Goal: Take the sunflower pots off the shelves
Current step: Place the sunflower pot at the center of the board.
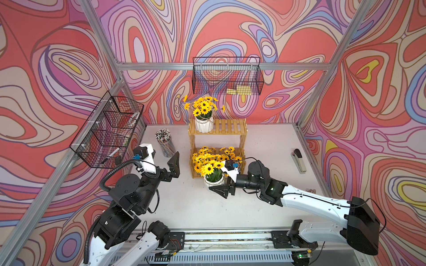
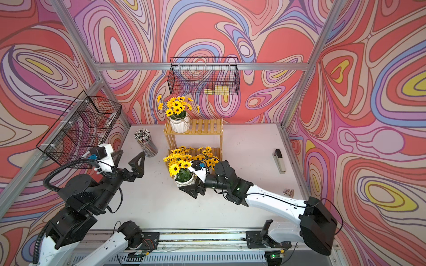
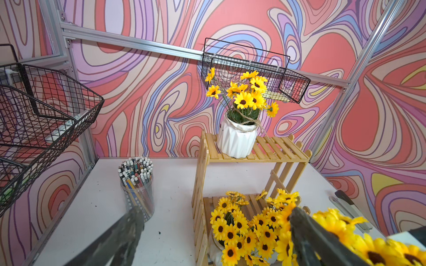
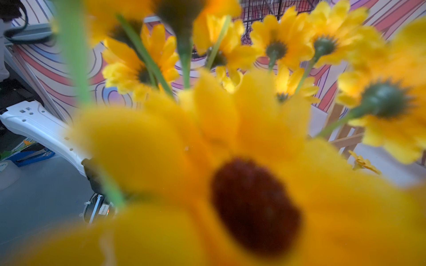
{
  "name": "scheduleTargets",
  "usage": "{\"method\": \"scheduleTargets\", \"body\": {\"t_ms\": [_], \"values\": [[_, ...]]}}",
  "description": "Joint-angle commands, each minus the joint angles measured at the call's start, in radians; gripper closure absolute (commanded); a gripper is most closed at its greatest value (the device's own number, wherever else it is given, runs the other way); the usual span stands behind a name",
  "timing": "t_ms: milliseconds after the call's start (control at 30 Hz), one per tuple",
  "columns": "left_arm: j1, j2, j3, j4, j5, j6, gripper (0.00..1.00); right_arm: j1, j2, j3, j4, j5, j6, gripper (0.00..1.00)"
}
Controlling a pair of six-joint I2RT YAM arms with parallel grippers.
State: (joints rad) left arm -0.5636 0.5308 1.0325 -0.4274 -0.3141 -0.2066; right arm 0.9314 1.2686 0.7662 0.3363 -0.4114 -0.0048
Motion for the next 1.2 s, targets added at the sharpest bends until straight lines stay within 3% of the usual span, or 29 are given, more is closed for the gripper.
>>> {"method": "scheduleTargets", "body": {"t_ms": [0,400,567,900,1167], "values": [[0.001,-0.019,0.026,-0.019,-0.006,-0.002,0.00,0.035,0.036,0.003,0.163,0.048,0.012,1.00],[0.001,0.009,0.065,-0.026,0.063,0.024,0.00,0.099,0.246,-0.004,0.392,0.122,0.067,1.00],[0.001,-0.001,0.052,-0.017,0.074,0.022,0.00,0.144,0.365,0.002,0.519,0.219,0.093,1.00],[0.001,-0.009,0.038,-0.014,0.096,0.024,0.00,0.220,0.580,0.081,0.631,0.312,0.076,1.00],[0.001,-0.017,0.033,-0.008,0.106,0.021,0.00,0.234,0.692,0.145,0.691,0.310,0.103,1.00]]}}
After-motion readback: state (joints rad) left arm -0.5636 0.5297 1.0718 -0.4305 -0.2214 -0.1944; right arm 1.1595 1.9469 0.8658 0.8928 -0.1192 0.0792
